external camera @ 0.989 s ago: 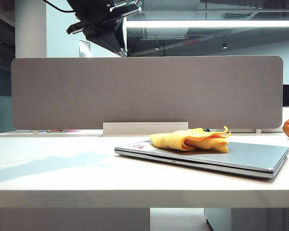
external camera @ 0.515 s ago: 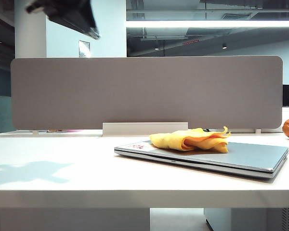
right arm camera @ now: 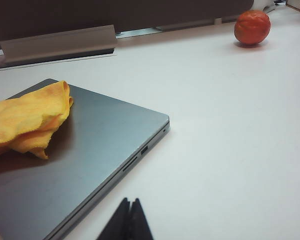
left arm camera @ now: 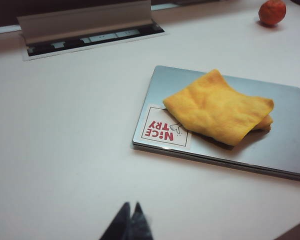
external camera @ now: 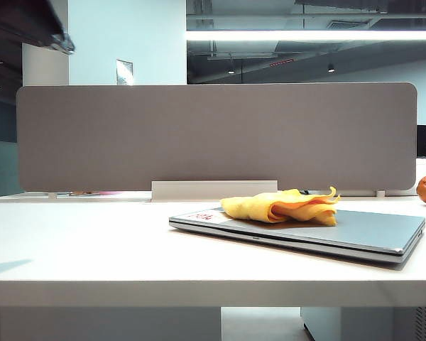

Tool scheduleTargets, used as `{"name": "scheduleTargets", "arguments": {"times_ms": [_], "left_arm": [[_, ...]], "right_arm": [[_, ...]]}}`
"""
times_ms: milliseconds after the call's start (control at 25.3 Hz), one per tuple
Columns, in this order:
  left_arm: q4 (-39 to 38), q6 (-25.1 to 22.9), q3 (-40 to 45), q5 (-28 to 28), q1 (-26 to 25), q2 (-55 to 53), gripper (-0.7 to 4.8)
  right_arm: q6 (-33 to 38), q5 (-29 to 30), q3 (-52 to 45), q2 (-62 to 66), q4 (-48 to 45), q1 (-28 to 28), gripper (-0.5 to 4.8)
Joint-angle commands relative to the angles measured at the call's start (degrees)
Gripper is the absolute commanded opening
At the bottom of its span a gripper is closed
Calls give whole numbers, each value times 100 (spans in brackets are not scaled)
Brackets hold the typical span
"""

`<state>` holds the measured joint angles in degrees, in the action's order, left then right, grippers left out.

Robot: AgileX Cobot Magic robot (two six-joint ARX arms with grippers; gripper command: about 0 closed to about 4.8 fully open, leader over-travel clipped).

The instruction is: Pick up the yellow rag and put it over the laptop.

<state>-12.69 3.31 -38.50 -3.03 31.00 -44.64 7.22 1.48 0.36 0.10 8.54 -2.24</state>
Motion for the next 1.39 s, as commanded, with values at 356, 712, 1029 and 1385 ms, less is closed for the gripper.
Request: {"name": "scheduleTargets", "arguments": {"times_ms": [356, 712, 1029, 1385], "left_arm": [[-13, 9, 4, 170, 9, 271, -6], [525, -750, 522, -291, -1123, 463, -6], [2514, -446, 2522, 72, -2898, 2179, -6], [2601, -413, 3532, 326, -3449, 3672, -6]], "right_arm": [[-15, -28, -26, -11, -66, 0, -1], [-15, -28, -26, -11, -63, 0, 0], [-15, -28, -26, -11, -66, 0, -1], [-15, -28, -26, -11, -66, 0, -1]]}}
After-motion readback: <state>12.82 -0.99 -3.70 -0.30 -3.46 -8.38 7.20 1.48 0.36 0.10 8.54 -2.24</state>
